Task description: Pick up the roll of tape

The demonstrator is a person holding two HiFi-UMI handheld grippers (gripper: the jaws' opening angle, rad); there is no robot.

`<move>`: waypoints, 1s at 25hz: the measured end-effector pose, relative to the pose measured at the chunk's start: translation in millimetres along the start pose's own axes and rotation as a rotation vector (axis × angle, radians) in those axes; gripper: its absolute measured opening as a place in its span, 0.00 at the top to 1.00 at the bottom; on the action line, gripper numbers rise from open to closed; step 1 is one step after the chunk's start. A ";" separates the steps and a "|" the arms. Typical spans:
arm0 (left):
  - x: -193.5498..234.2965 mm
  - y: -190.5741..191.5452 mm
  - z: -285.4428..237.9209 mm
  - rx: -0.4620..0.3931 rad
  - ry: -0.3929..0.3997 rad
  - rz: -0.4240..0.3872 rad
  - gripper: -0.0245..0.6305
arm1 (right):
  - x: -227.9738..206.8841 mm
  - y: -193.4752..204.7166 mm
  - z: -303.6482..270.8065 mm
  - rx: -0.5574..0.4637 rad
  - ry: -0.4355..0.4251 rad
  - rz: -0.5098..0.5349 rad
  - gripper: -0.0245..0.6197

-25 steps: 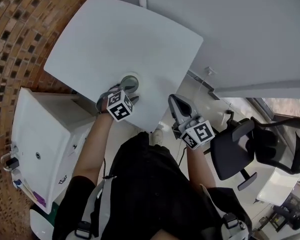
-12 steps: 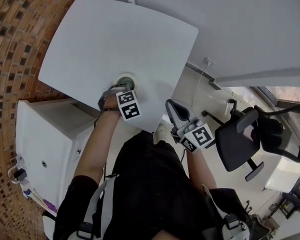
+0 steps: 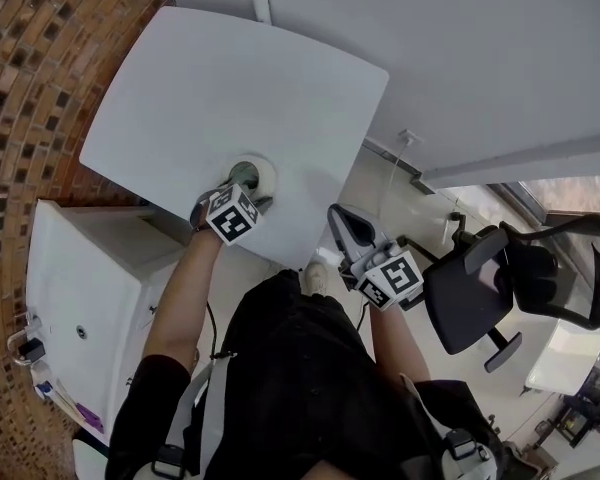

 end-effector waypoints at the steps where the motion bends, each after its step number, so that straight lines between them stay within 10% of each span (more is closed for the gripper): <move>1: 3.0 2.4 7.6 -0.083 -0.004 0.081 0.72 | 0.2 0.2 1.5 -0.004 -0.005 0.001 0.95; 6: 5.9 19.5 48.3 -0.581 0.063 0.503 0.78 | 0.5 0.0 3.6 -0.006 -0.030 0.017 0.95; 11: -5.4 17.5 81.0 -1.006 0.183 0.705 0.79 | 0.8 -11.4 7.3 -0.013 -0.069 0.050 0.95; 25: -118.0 6.3 165.9 -1.273 0.129 0.586 0.80 | 21.1 -46.8 47.8 -0.021 -0.140 0.323 0.95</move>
Point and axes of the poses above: the fingertips, and each gripper's own axes: z backward along the fingers, x to its left, y out of its underside, the point moved 10 cm from there along z, backward along the fingers, and after that the axes turned 1 degree about y, right-handed, at the moved point
